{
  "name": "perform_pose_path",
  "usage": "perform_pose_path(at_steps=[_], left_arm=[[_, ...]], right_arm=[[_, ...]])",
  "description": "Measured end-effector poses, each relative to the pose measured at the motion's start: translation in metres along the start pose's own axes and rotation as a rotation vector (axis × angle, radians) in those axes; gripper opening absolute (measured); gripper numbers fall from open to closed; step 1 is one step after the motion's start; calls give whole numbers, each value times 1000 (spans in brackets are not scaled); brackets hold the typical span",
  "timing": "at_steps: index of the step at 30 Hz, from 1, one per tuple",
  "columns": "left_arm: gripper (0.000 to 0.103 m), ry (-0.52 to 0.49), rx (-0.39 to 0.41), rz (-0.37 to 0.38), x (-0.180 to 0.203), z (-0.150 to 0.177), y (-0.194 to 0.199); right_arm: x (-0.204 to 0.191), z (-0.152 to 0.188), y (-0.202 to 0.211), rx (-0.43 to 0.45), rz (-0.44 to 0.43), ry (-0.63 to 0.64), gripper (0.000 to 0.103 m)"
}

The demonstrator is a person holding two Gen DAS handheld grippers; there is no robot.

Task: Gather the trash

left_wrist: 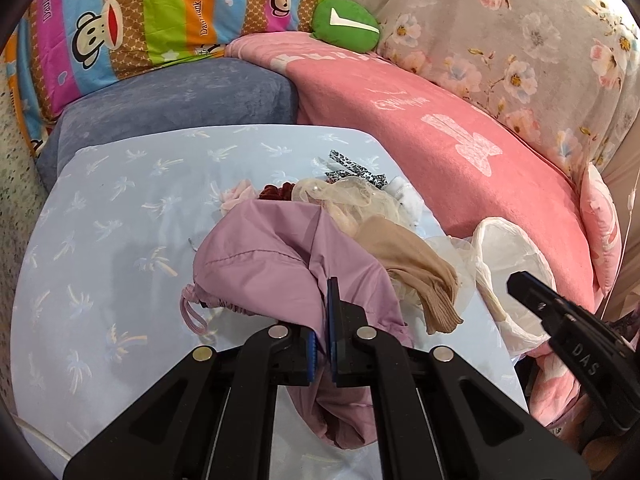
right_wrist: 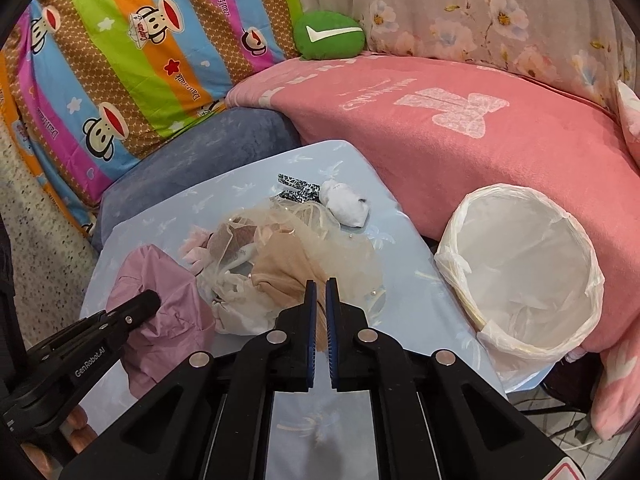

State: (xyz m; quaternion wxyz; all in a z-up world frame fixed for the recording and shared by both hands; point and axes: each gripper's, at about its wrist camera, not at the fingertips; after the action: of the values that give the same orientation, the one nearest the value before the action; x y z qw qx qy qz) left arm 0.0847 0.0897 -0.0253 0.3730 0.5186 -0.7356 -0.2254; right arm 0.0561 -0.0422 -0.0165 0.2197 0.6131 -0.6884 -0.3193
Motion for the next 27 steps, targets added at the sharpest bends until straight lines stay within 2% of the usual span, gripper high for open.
perform_pose_path(at_steps=[3, 7, 13, 17, 21, 23, 25, 27], left_arm=[[4, 8, 11, -10, -3, -1, 2], [4, 13, 16, -21, -7, -2, 3], [4, 17, 17, -32, -11, -2, 2], [4, 16, 13, -40, -12, -4, -2], [4, 10, 7, -46, -10, -7, -7], [4, 5, 5, -50, -10, -8, -10], [4, 2, 2, -52, -9, -9, -12], [4, 2, 1, -54, -9, -10, -14]], right_arm=[[-3, -1, 2, 5, -14, 16, 6], [-10, -1, -8, -7, -13, 44, 27], [-13, -5, -38, -46, -25, 47, 37], [-14, -10, -59, -60, -18, 52, 39], [-12, -5, -85, -114, -37, 44, 39], [-12, -1, -91, -130, -50, 38, 33], [-13, 1, -94, -142, -56, 40, 6], [-11, 1, -90, -131, -62, 32, 3]])
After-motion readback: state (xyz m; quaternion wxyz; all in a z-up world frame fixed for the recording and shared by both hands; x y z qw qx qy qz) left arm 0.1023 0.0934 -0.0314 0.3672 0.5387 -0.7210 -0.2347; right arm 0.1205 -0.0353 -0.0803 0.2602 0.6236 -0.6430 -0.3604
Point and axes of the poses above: each gripper's, at about its wrist camera, not at the fingertips, and y roughly against the way its jaws point, x to its right, z to its underside, and after that the axes turned 7 degrees about y, right-handed
